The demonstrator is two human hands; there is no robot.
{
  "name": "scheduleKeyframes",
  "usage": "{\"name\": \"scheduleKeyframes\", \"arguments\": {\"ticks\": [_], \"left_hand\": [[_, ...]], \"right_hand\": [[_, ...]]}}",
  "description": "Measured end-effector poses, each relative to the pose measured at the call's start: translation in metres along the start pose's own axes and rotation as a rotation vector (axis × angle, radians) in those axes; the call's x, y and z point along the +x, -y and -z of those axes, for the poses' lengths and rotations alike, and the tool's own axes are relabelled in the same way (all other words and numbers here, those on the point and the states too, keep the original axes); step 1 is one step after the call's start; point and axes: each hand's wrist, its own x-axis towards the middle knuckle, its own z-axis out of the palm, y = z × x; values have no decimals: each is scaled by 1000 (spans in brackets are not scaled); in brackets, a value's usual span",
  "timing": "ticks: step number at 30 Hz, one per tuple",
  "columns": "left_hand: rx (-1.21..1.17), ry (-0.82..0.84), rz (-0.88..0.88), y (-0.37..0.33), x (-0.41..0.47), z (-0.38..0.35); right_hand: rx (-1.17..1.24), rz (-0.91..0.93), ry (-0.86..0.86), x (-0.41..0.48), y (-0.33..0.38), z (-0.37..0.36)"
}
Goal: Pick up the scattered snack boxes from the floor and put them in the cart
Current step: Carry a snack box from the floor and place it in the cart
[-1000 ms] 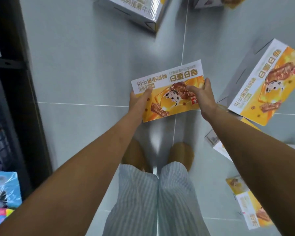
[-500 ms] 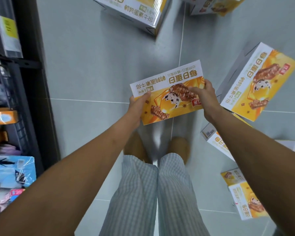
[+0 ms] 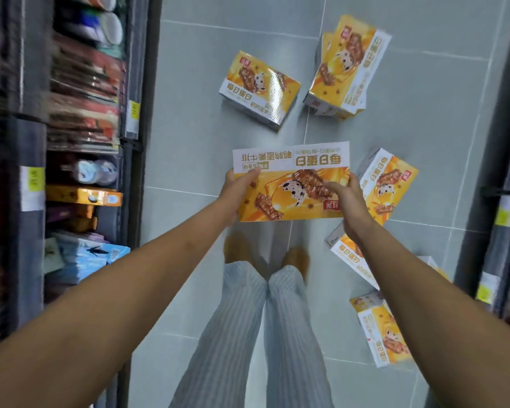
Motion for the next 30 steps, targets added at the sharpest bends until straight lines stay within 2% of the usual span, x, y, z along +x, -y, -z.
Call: {"name": "scheduleKeyframes", "arguments": {"ticks": [6,13,20,26,30], "left_hand": [[6,-4,-138,-33,-84,38],[-181,-50,-240,-28,-170,73],[-495,-91,-233,47,-230,113],[-684,-335,-246,123,-306,144],[-818,-451,-273,201,-320,182]], "right_hand": [[-40,47,43,-79,45,-6],[-148,158,105,-136,76,-1],[-371,320,250,-270,113,-23],[-568,416,327,-343,99,-60],[-695,477,462,-405,66,-93]]}}
